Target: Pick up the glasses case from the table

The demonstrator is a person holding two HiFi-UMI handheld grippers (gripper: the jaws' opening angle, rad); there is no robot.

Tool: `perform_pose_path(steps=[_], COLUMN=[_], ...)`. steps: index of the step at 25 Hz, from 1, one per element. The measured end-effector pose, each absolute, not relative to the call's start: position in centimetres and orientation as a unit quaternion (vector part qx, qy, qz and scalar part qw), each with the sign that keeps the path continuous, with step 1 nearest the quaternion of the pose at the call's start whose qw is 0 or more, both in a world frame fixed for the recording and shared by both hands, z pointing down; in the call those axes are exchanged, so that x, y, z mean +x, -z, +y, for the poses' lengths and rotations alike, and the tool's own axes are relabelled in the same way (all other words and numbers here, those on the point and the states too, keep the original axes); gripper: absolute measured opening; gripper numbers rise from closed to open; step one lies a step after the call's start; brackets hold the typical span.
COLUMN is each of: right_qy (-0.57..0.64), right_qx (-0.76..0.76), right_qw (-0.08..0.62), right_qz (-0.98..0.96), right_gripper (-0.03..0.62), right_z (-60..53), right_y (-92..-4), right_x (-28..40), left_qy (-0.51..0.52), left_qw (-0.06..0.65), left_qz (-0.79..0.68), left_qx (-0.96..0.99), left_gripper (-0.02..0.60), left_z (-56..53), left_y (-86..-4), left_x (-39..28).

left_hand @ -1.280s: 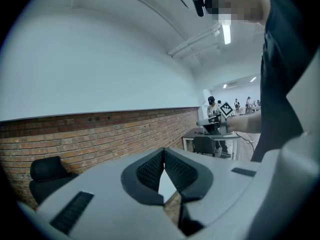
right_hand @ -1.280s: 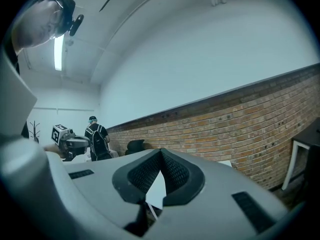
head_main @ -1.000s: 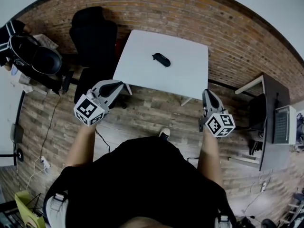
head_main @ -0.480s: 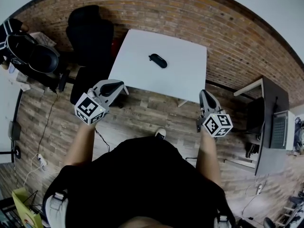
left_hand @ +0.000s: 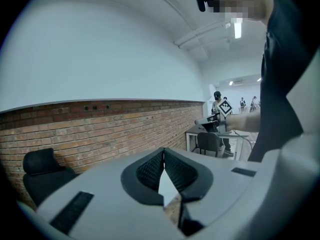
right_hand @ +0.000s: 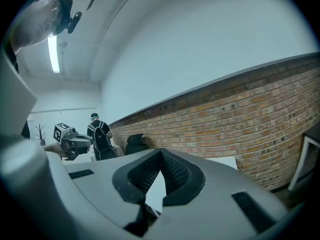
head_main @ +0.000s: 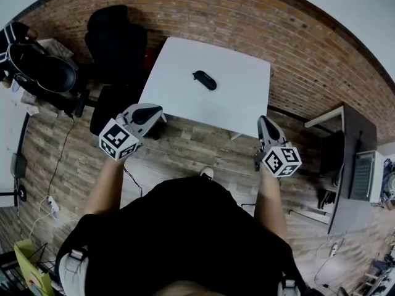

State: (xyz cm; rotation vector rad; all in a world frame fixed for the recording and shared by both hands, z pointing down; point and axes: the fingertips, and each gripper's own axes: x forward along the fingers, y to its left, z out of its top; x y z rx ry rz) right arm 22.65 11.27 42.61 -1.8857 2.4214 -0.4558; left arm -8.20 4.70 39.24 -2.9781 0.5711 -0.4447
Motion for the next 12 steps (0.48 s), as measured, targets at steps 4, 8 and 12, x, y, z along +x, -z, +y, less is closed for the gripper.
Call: perform_pose_path(steps=[4,8,12], right_qy=[0.148,0.148,0.149], right_qx=[-0.601,-0.593,-0.589], right_qw=[0.018,0.017,0.016], right_qz=[0.785,0.791,0.794], right_gripper=[0.015,0.015,0.015], right_z=[10.4,9.5,8.9], right_y=[-42.7,-42.7,-42.7], right_x=[23.0,23.3,24.3], left_qy=[0.148,0.149,0.148], left_qw=[0.039,0.039,0.042], left_qz=[0.188,0.193,0.196], left_qx=[-0.970,-0.969,-0.968], left_gripper=[0.012,0.012,0.011], left_z=[4.3,3.8,3.5], left_y=[-39.3,-39.1,-38.7], left_x=[-7.5,-6.8,-5.8])
